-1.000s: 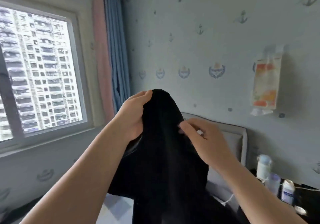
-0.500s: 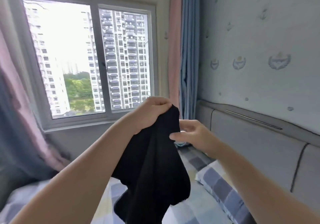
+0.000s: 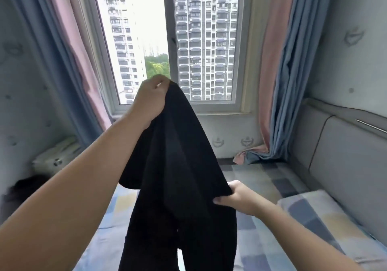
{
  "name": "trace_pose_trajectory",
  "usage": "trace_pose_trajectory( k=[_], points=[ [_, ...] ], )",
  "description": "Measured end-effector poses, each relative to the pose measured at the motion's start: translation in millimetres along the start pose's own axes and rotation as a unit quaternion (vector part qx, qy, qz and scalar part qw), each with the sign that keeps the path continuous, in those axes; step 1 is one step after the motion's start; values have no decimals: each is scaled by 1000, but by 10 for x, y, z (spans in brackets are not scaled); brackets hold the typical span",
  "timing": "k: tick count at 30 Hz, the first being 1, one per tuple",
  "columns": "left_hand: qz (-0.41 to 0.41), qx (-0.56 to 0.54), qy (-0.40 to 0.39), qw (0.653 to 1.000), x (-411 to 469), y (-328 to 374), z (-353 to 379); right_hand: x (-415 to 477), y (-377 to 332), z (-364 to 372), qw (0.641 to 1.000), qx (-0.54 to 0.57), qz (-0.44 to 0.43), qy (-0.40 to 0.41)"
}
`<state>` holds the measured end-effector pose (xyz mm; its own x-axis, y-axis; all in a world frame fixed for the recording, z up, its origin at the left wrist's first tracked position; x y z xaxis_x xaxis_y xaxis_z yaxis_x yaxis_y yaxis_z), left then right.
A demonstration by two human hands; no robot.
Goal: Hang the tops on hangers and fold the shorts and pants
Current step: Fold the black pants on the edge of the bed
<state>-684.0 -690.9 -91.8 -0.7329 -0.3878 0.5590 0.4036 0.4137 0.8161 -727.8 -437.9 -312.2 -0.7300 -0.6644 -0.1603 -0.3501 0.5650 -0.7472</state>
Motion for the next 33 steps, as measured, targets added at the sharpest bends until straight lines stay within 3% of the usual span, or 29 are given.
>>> trace_pose_trajectory(
  k=[4,9,12,14,17,20,22,26,33],
  points=[
    [-52,15,87,995,-8,-438,-44,16,625,57,994,-42,71,-70],
    [-123,78,115,983,-252,-1149,133,77,864,-6,994,19,107,26],
    [-174,66,22,982,-635,-1541,428,175,747,-132,983,97,109,116],
    [-222,49,-96,969,-1036,-1709,672,254,664,-250,965,166,130,158],
    [-302,1,-249,920,-1733,-1795,1016,321,597,-175,952,195,201,126],
    [-360,-82,-293,882,-2323,-1835,1268,333,575,106,942,221,234,98],
    [-362,-68,-281,886,-2601,-1881,1371,345,523,176,932,255,235,105],
    [-355,74,-196,911,-2868,-2065,1341,324,468,187,914,327,221,92],
    [-320,-115,-77,937,-2721,-2065,1203,176,492,96,906,414,67,61]
  ],
)
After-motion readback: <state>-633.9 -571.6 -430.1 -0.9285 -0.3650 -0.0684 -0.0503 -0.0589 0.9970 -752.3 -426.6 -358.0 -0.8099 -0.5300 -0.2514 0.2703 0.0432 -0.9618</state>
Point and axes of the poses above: each hand's wrist, its own x-axis towards the middle knuckle, its own z-axis out of the palm, y = z × x, the point moved 1 cm from there along x, towards the middle knuckle, and after that the axes turned 11 degrees about -x, right-handed, at the moved point
